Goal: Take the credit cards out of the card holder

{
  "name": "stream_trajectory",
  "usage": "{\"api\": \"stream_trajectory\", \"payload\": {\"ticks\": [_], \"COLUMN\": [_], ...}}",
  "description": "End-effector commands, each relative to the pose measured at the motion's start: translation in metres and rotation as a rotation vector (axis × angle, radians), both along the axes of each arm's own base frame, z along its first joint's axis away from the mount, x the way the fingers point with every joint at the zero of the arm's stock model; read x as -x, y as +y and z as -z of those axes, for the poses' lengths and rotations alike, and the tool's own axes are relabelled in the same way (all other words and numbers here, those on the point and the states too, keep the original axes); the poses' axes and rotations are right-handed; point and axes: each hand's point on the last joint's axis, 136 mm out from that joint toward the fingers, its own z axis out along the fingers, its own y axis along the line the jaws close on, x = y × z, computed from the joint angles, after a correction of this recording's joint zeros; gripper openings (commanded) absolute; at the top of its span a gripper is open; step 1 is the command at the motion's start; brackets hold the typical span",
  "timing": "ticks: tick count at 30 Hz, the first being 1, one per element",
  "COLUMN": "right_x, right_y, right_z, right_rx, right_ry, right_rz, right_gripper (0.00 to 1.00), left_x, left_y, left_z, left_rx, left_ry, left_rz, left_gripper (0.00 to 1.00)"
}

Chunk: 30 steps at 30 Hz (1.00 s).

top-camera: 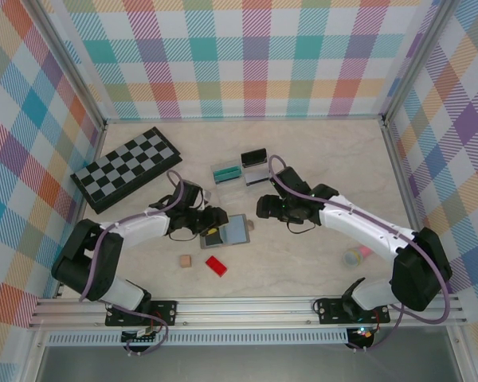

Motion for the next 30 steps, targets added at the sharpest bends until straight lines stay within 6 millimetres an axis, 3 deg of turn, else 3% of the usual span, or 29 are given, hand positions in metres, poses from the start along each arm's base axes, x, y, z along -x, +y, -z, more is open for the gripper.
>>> {"api": "stream_trajectory", "payload": {"ticks": [1, 7, 14, 17, 22, 30], "right_x": [0.000, 0.000, 0.001, 0.004, 0.008, 0.010], "right_y": [-0.007, -0.006, 0.008, 0.025, 0.062, 0.110], "right_z": [-0.005, -0.004, 0.001, 0.004, 0.010, 0.042], "right_rx": [-0.001, -0.003, -0.027, -0.069, -0.092, -0.055], "right_ry": [-0.015, -0.010, 0.026, 0.056, 0.064, 0.131], "right_rz": [0.032, 0.036, -0.023, -0.089, -0.188, -0.266], "right_gripper": [0.81, 0.81, 0.79, 0.74, 0.65, 0.47], "left_x": [0.000, -0.001, -0.010, -0.012, -0.006, 0.001], "left_y": [-0.023, -0.038, -0.008, 0.014, 0.043, 0.046], "left_z": [-0.013, -0.015, -0.031, -0.034, -0.021, -0.006], "left_rx": [0.110, 0.137, 0.032, -0.009, -0.082, -0.077], "left_ry": [-0.014, -0.017, -0.089, -0.100, -0.058, 0.000], "left_rz": [0.036, 0.062, -0.017, -0.081, -0.161, -0.179], "left_gripper": [0.49, 0.53, 0.53, 0.52, 0.51, 0.46]}}
